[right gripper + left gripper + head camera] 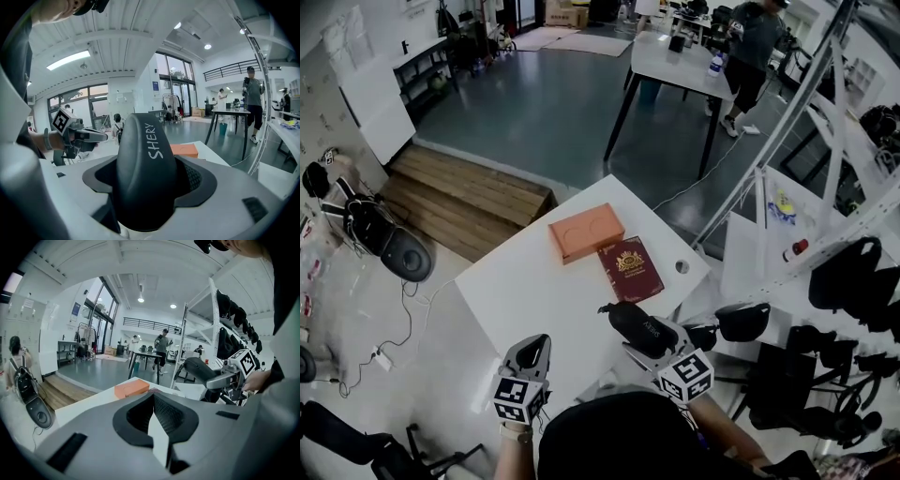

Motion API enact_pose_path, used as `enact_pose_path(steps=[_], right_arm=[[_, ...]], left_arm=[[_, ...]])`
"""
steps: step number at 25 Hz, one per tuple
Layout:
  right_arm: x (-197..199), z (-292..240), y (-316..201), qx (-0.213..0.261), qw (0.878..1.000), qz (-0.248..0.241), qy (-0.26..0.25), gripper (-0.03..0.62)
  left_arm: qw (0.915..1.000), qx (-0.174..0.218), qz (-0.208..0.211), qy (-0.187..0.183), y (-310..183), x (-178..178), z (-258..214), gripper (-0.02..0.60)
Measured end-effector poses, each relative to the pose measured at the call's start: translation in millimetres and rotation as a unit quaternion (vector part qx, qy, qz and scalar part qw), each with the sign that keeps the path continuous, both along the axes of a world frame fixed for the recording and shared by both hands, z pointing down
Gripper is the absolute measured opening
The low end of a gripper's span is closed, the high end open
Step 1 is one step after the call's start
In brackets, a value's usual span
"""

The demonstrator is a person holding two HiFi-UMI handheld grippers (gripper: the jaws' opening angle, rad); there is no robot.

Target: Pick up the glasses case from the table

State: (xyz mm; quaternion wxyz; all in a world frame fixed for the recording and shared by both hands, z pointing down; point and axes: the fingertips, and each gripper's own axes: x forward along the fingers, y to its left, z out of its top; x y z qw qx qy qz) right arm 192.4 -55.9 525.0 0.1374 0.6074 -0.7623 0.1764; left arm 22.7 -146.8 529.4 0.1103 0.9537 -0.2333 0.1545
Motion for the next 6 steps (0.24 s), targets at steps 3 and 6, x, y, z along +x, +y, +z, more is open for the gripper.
enact_pose_path(steps=[3,6], right_arm=[[-1.3,1.2,-0.5,-0.002,1.000,-0.002,0.002,0.371],[-3.1,1.3,-1.6,-0.003,1.000,-0.005,0.005,0.371]], left_arm=[[1.0000,0.001,-0.001,-0.002,0.5,-1.0,0.9,0.018],[1.0000,0.001,-0.002,-0.002,1.2,-1.0,1.9,0.018]])
